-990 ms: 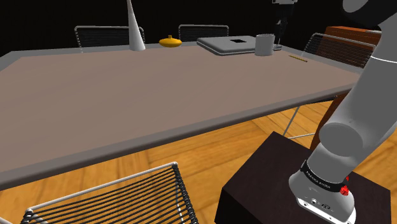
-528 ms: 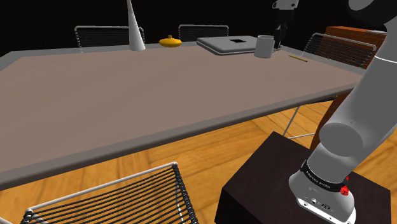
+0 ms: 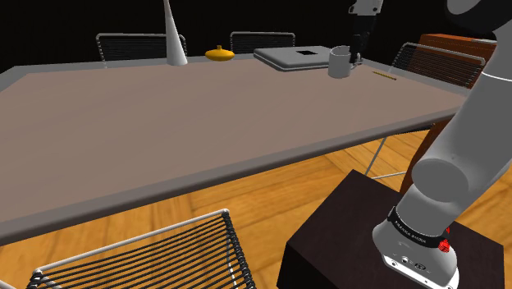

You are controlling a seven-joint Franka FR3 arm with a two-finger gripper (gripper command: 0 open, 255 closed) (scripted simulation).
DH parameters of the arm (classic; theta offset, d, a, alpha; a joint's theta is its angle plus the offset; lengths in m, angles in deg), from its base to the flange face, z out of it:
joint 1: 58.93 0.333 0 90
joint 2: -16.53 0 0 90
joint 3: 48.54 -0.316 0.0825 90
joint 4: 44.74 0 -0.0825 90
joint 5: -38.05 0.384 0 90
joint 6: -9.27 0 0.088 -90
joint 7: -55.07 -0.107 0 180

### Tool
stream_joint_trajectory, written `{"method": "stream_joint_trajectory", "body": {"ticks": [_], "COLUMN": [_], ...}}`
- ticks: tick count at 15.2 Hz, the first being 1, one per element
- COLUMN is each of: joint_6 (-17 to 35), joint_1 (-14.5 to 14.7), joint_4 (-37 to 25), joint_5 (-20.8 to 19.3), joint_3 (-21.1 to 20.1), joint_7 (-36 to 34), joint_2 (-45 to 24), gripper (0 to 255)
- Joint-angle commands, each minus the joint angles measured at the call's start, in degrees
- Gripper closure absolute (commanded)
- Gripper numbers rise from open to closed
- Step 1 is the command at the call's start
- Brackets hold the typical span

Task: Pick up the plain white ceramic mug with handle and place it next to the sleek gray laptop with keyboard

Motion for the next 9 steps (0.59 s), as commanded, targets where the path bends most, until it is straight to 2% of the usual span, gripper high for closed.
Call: {"method": "stream_joint_trajectory", "body": {"ticks": [1, 3, 7, 9], "joint_6": [0.07, -0.08, -8.11, -8.1], "joint_1": [0.04, -0.02, -0.4, -0.39], "joint_4": [0.08, -0.01, -10.34, -10.32], "joint_5": [0.03, 0.01, 0.97, 0.96], "joint_3": [-0.05, 0.01, 0.2, 0.2], "joint_7": [-0.02, 0.12, 0.82, 0.82], "joint_2": [-0.09, -0.01, -2.47, -2.46], "gripper": [0, 0, 0, 0]}}
